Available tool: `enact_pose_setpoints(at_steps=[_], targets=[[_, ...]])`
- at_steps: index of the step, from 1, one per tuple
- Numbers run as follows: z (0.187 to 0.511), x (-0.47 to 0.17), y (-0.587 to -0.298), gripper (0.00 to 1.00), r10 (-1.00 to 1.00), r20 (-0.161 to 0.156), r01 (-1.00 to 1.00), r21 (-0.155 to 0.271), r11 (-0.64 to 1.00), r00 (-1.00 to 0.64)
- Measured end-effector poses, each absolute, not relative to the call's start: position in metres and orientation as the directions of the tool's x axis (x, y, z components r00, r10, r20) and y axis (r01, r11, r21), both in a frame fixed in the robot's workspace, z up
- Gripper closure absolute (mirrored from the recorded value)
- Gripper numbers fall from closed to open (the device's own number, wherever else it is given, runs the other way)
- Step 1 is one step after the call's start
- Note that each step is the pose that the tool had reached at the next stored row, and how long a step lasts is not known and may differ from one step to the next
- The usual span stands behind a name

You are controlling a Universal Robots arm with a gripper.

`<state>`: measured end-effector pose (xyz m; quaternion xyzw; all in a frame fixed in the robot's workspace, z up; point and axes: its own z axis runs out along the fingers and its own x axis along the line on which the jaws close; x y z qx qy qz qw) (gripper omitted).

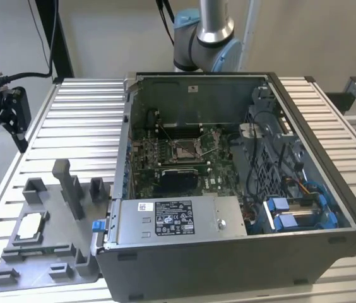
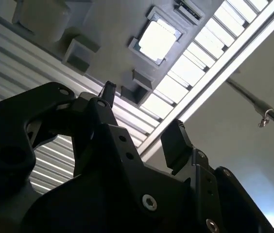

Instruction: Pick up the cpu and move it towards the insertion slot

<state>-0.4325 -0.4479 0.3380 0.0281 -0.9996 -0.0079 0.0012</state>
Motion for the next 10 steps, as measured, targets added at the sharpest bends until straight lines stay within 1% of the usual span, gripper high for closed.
enact_pose_setpoints(at_steps=[10], targets=[[0.323, -0.432, -0.448, 0.00, -0.048, 0.003, -0.048, -0.005, 0.999, -0.999]])
